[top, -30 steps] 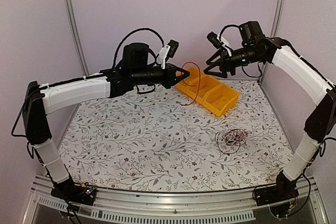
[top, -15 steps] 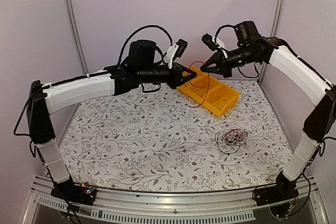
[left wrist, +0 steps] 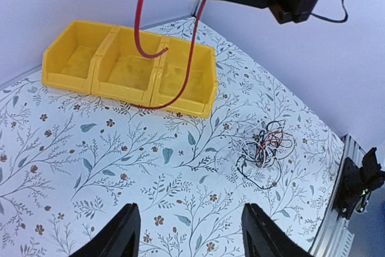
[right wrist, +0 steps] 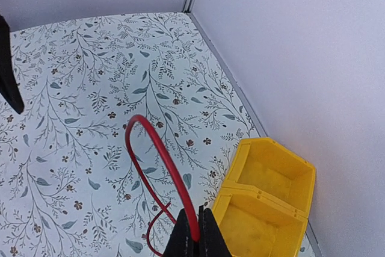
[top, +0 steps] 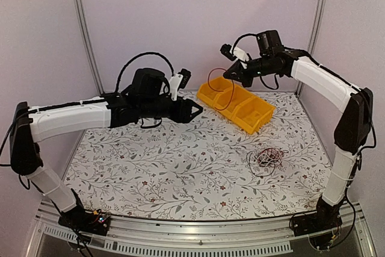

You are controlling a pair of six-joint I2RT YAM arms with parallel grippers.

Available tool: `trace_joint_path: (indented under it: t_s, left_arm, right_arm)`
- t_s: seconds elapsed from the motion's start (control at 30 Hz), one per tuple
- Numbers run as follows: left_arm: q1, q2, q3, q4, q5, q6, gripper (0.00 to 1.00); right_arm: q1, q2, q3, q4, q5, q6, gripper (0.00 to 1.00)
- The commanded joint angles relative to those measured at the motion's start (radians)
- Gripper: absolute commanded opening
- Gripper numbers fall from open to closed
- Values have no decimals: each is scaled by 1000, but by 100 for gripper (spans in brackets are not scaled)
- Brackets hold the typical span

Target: Untangle the cables

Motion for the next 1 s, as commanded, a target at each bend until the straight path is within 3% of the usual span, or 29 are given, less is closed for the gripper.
trace_joint_path:
  t_s: [0.0, 0.27, 0.43, 0.6, 0.97]
  left_arm:
    - [-5, -101, -73, 15, -59, -64, 60]
    - [-11, -170, -132, -2, -98, -124, 58]
    - [-17, -209, -148, -47, -147, -155, 58]
    - [-22, -255, -172, -83, -197, -181, 57]
    - [-24, -266, -189, -99, -215, -198, 57]
  right_arm:
    - [-11, 117, 73, 183, 111, -34, 0]
    - [-61, 380, 313, 354, 186, -13, 0]
    - [-74, 492, 357, 518, 237, -23, 0]
    - [-73, 600, 457, 561, 251, -20, 0]
    - [-79, 669, 443, 597, 294, 2, 0]
